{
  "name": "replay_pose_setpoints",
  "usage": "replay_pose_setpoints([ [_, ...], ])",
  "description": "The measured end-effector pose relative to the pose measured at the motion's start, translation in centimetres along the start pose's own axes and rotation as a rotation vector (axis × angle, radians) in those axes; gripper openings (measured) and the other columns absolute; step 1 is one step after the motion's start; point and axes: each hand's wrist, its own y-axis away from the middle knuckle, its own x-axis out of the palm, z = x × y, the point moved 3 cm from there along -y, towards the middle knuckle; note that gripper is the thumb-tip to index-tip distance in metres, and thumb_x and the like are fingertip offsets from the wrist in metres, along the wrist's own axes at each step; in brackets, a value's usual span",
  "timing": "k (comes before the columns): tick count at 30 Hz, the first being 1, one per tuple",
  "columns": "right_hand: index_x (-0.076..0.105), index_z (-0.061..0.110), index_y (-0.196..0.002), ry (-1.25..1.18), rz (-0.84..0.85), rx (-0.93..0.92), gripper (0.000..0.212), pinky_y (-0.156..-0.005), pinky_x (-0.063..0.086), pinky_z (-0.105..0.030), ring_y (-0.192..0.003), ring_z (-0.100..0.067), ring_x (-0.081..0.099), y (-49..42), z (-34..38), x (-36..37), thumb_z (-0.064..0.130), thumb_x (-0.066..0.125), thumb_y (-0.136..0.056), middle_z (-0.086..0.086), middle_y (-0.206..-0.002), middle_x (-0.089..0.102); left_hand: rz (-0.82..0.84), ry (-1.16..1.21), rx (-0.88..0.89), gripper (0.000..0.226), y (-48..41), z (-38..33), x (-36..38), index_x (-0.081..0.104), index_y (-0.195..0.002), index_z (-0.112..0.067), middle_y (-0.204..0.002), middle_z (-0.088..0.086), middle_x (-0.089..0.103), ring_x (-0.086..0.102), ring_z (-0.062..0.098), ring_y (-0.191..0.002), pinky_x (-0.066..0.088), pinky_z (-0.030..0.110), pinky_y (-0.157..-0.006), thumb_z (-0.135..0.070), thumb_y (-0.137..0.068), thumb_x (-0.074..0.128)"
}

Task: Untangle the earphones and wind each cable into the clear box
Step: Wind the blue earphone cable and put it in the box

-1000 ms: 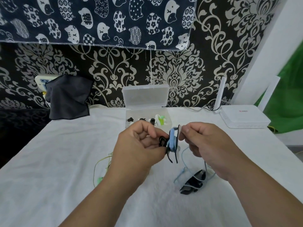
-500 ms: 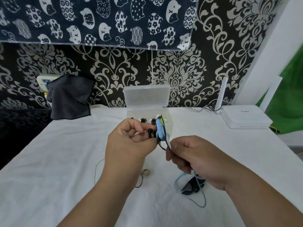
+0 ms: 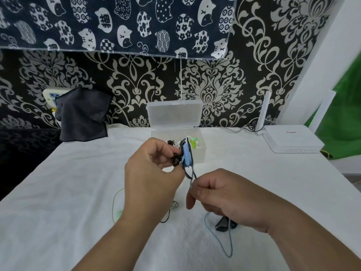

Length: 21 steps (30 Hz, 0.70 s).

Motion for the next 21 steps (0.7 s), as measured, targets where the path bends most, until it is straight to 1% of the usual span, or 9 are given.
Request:
replay_pose_setpoints([
  [2, 0.073, 0.020, -0.087, 0.001, 0.023, 0.006, 0.032, -0.062, 0.024, -0.041, -0.065, -0.028, 0.026, 0.1, 0.1, 0.1, 0.033, 0.049, -0.104, 0.004, -0.060, 0.037, 0.022, 0.087, -0.067, 0.032, -0.1, 0.2, 0.1, 0.057, -0.072, -0.015, -0.082, -0.005, 0.075, 0.059, -0.001, -0.055, 0.048, 0.012, -0.057, 0.013, -0.070, 0.072],
  [3, 0.072, 0.019, -0.087, 0.006, 0.029, 0.004, 0.032, -0.063, 0.023, -0.041, -0.065, -0.028, 0.025, 0.2, 0.2, 0.1, 0.033, 0.048, -0.104, 0.004, -0.060, 0.037, 0.026, 0.100, -0.082, 0.033, -0.2, 0.3, 0.1, 0.057, -0.073, -0.014, -0.082, -0.005, 0.075, 0.059, -0.001, -0.054, 0.048, 0.012, -0.057, 0.015, -0.070, 0.072],
  [5, 0.072, 0.018, -0.086, -0.004, 0.032, -0.007, 0.033, -0.062, 0.023, -0.041, -0.064, -0.028, 0.025, 0.3, 0.3, -0.1, 0.032, 0.048, -0.104, 0.004, -0.060, 0.036, 0.018, 0.048, -0.056, 0.035, -0.3, 0.6, 0.0, 0.057, -0.072, -0.017, -0.082, -0.008, 0.075, 0.065, 0.001, -0.063, 0.051, 0.013, -0.063, 0.014, -0.069, 0.073],
  [9, 0.071, 0.013, -0.083, -0.067, 0.005, -0.023, 0.034, -0.056, 0.025, -0.029, -0.053, -0.013, 0.028, 0.4, 0.6, -0.6, 0.024, 0.048, -0.104, 0.007, -0.055, 0.037, 0.036, -0.166, 0.128, 0.042, 0.3, -0.1, 0.1, 0.053, -0.072, -0.030, -0.083, -0.018, 0.071, 0.069, 0.005, -0.081, 0.054, 0.016, -0.075, 0.007, -0.069, 0.074],
  [12, 0.071, 0.010, -0.083, -0.076, -0.012, -0.034, 0.032, -0.053, 0.024, -0.026, -0.050, -0.011, 0.028, 0.6, 0.9, -0.6, 0.022, 0.049, -0.103, 0.008, -0.053, 0.038, 0.077, -0.316, 0.253, 0.043, 0.7, -0.5, 0.3, 0.054, -0.073, -0.032, -0.083, -0.019, 0.069, 0.066, 0.002, -0.084, 0.051, 0.016, -0.073, 0.007, -0.069, 0.071],
  [15, 0.072, 0.015, -0.075, -0.109, -0.117, -0.088, 0.030, -0.051, 0.023, -0.027, -0.048, -0.010, 0.029, 0.7, 1.2, -1.3, 0.023, 0.056, -0.099, 0.010, -0.048, 0.039, 0.126, -0.374, 0.288, 0.041, 0.8, -0.5, 0.5, 0.056, -0.074, -0.031, -0.085, -0.020, 0.067, 0.064, 0.001, -0.083, 0.048, 0.015, -0.071, 0.006, -0.067, 0.071],
  [17, 0.072, 0.016, -0.069, -0.190, -0.221, -0.120, 0.032, -0.052, 0.021, -0.031, -0.049, -0.014, 0.028, 0.9, 1.2, -2.3, 0.017, 0.058, -0.097, 0.005, -0.048, 0.038, 0.160, -0.341, 0.248, 0.041, 0.6, -0.3, 0.5, 0.056, -0.073, -0.032, -0.087, -0.023, 0.067, 0.065, -0.001, -0.084, 0.050, 0.015, -0.073, 0.006, -0.068, 0.072],
  [19, 0.071, 0.016, -0.066, -0.235, -0.315, -0.140, 0.032, -0.054, 0.021, -0.034, -0.053, -0.020, 0.027, 1.2, 1.2, -3.2, 0.017, 0.060, -0.096, -0.001, -0.050, 0.035, 0.212, -0.292, 0.193, 0.042, 0.4, -0.2, 0.5, 0.056, -0.072, -0.032, -0.085, -0.022, 0.069, 0.067, 0.001, -0.083, 0.054, 0.023, -0.076, 0.007, -0.068, 0.072],
  [21, 0.072, 0.018, -0.067, -0.145, -0.419, -0.145, 0.029, -0.054, 0.026, -0.033, -0.054, -0.020, 0.030, 1.4, 1.3, -3.8, 0.022, 0.064, -0.094, -0.001, -0.051, 0.036, 0.282, -0.236, 0.146, 0.046, 0.3, -0.1, 0.5, 0.057, -0.071, -0.035, -0.083, -0.018, 0.071, 0.068, 0.005, -0.080, 0.057, 0.026, -0.077, 0.008, -0.068, 0.072],
])
